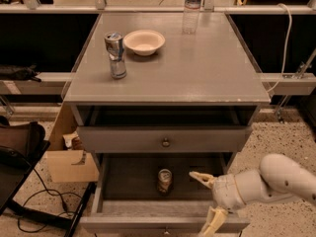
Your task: Place orange can into middle drawer
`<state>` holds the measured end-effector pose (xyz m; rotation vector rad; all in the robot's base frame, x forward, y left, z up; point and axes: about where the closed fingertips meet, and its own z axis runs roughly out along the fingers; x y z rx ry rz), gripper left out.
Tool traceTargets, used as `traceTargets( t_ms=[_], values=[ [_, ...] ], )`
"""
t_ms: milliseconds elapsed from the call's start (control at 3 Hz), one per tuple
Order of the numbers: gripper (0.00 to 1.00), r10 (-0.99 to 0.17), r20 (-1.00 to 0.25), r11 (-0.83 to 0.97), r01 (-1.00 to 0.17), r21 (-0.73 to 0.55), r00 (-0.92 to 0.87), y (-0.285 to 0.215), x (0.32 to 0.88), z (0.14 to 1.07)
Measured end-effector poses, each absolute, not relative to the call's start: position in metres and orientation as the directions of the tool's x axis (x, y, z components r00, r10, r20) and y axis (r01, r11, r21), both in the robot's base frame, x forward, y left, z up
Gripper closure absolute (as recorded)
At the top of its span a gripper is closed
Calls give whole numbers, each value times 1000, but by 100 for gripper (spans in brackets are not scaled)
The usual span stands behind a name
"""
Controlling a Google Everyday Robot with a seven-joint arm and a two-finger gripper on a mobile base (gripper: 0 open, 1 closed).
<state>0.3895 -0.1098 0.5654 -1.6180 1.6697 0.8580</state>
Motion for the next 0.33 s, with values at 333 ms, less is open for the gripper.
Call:
traceTargets(
  t_ms=[333],
  values=[
    [0, -696, -716, -26, -994, 102, -55, -134, 369, 624]
  ],
)
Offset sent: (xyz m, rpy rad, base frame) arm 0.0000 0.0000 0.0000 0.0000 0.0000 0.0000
